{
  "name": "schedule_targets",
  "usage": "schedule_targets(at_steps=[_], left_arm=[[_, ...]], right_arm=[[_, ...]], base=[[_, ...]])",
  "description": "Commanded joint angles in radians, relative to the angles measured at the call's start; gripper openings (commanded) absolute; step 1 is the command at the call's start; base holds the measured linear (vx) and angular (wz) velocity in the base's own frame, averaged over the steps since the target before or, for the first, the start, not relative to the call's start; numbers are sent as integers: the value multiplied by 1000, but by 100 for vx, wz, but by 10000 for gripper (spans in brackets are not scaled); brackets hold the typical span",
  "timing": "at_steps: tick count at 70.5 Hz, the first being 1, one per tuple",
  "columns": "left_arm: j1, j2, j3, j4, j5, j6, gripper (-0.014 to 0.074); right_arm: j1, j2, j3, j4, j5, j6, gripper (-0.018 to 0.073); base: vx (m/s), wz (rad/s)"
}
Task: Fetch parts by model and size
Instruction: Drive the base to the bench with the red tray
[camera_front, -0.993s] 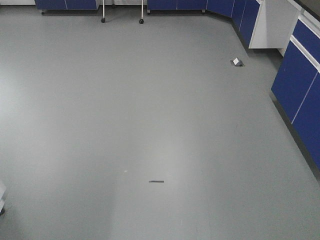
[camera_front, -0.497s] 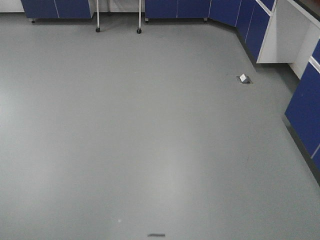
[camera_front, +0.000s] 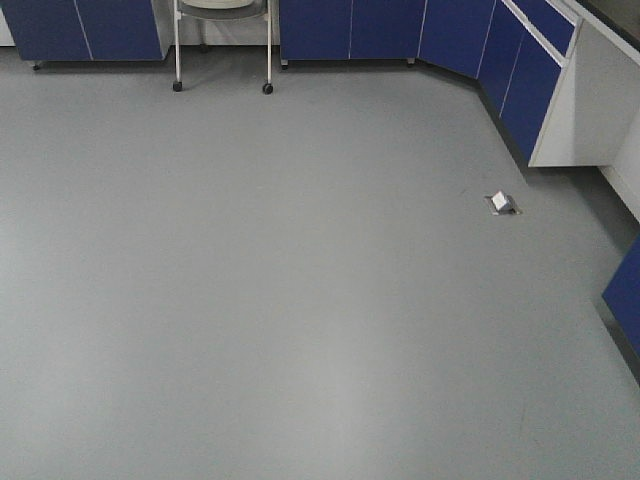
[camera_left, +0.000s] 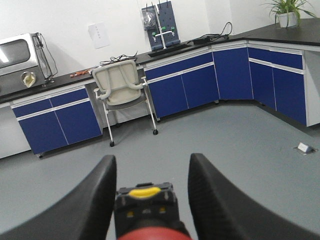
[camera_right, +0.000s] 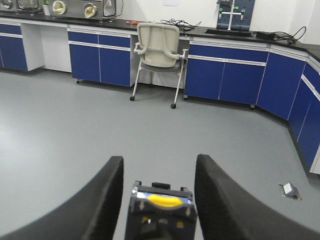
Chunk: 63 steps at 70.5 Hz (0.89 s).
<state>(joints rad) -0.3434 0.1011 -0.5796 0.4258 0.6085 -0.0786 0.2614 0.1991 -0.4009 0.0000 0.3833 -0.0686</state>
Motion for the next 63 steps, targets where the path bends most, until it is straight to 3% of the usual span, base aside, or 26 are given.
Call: schedule_targets(at_steps=[1,63], left_arm=[[-3,19,-25,11,-76,-2,-6],[-3,19,-25,11,-76,-2,-6]], right_arm=[[-4,12,-28,0,-80,-8,-5],[-4,12,-28,0,-80,-8,-5]], base=[[61,-3],[62,-1]])
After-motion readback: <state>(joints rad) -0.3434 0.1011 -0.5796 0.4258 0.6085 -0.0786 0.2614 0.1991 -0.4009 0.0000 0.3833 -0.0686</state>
